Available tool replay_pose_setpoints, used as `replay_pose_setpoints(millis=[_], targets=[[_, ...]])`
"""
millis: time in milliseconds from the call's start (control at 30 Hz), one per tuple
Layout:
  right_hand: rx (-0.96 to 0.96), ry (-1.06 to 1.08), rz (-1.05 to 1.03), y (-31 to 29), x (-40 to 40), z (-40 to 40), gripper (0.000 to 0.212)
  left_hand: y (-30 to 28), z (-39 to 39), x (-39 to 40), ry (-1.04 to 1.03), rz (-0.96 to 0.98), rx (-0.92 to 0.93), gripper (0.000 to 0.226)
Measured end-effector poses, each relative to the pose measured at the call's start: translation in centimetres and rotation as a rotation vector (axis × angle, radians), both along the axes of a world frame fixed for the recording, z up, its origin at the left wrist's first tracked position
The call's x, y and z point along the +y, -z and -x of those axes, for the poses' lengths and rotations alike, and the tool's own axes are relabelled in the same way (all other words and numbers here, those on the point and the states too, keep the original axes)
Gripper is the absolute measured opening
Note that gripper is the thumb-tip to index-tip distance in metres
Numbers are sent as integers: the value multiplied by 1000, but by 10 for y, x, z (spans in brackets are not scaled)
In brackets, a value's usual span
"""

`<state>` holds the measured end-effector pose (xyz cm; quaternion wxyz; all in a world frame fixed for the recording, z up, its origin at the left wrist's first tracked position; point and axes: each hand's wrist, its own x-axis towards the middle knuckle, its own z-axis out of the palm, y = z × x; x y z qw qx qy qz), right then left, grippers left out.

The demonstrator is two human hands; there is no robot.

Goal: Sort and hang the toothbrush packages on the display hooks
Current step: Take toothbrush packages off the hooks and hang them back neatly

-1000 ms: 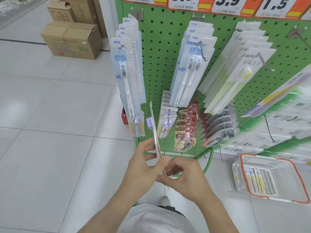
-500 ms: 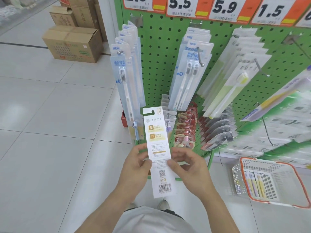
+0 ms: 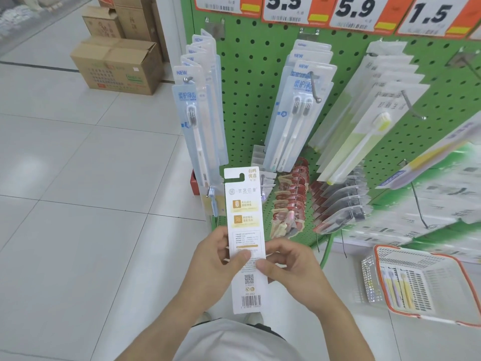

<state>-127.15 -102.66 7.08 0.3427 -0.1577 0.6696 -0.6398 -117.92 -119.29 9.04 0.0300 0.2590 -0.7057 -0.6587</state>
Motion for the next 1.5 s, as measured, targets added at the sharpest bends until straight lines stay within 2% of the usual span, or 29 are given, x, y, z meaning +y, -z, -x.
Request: replay_pose_setpoints(millis=[100, 233, 367, 467, 600, 800, 933, 1033, 1133, 1233, 1333, 1500], targets=[[7, 31, 6, -4, -1, 4, 12, 1, 1, -1, 52, -2, -25, 31], [5, 201, 56, -14, -12, 11, 32, -3, 2, 3, 160, -9, -52, 32], [3, 309, 71, -23, -20, 20, 22, -7, 5, 5, 203, 10, -39, 32], [-60, 343, 117, -24, -21, 20, 23, -9, 5, 4, 216, 63, -20, 30], [-143, 345, 181, -23, -23, 16, 25, -10, 2, 4, 212, 79, -18, 31], [-107, 235, 212, -23, -22, 12, 41, -14, -1, 1, 176, 29, -5, 29], [-87, 293, 224, -21, -25, 9, 37, -13, -3, 1, 171, 12, 1, 35], [-106, 383, 240, -18, -27, 8, 35, -10, -6, -3, 310, 4, -78, 45], [-127, 417, 243, -18, -25, 11, 31, -4, -11, -4, 421, 32, -135, 40], [-108, 306, 234, -20, -19, 13, 36, -3, -13, -1, 384, -22, -95, 38], [-64, 153, 141, -15, -11, 12, 44, -4, -11, -3, 330, -90, -51, 40], [-53, 227, 129, -8, -3, 7, 34, -2, -10, -6, 386, -120, -49, 53]])
